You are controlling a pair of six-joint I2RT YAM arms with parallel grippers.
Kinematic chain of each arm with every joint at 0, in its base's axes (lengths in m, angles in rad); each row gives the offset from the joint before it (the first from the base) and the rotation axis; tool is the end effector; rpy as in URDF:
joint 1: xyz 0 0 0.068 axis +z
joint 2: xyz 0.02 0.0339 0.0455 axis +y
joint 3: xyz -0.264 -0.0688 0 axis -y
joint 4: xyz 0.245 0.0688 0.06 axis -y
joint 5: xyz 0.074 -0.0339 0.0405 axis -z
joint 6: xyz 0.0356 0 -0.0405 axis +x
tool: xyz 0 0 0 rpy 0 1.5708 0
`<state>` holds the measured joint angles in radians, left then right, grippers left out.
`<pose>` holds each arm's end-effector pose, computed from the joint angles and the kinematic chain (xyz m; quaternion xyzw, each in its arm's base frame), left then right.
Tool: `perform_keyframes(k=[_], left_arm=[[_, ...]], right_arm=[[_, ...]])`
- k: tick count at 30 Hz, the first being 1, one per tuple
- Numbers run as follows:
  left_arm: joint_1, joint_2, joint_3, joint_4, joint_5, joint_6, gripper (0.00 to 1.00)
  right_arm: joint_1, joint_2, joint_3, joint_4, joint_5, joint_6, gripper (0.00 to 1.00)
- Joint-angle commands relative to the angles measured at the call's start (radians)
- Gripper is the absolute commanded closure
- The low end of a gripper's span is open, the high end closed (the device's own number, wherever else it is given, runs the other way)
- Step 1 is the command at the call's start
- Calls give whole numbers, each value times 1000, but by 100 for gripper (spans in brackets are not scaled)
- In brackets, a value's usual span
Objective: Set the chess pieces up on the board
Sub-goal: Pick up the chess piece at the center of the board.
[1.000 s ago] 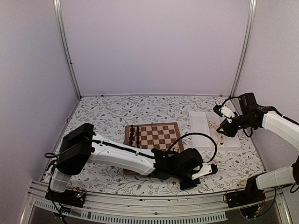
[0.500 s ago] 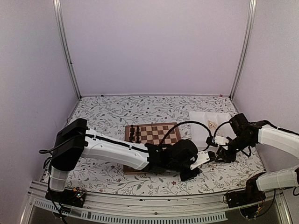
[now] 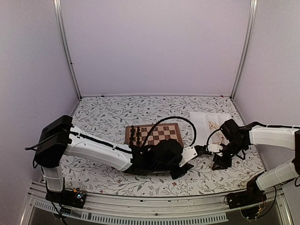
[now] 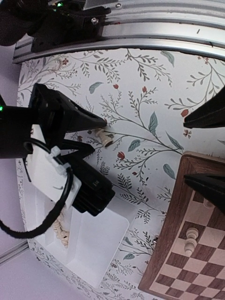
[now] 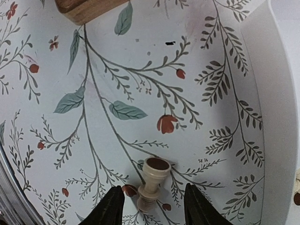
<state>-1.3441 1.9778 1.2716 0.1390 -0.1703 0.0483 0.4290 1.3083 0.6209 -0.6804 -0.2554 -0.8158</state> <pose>0.1052 -0.4292 0.1840 0.5288 0.6965 -0.2298 0.4271 0.1789 0.0917 0.1532 -0.5857 0.7942 0.1050 0.1230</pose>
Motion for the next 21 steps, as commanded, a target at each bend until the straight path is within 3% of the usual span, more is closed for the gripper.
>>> perform_keyframes(k=[1,9,16,21], left_arm=[[16,-46,-37,79,-46,-16,64],[16,-79,-80,113,-67,-23,64],[22,-100,-95,124,-80,-34,64],[64,-135,-141,181,16,-114,62]], right_arm=[[14,30,-10,17,37,-2,55],[17,58,-42,51,122,-25,61],[17,47,-50,65,149,-31,89],[17,-25,-6,29,71,-36,95]])
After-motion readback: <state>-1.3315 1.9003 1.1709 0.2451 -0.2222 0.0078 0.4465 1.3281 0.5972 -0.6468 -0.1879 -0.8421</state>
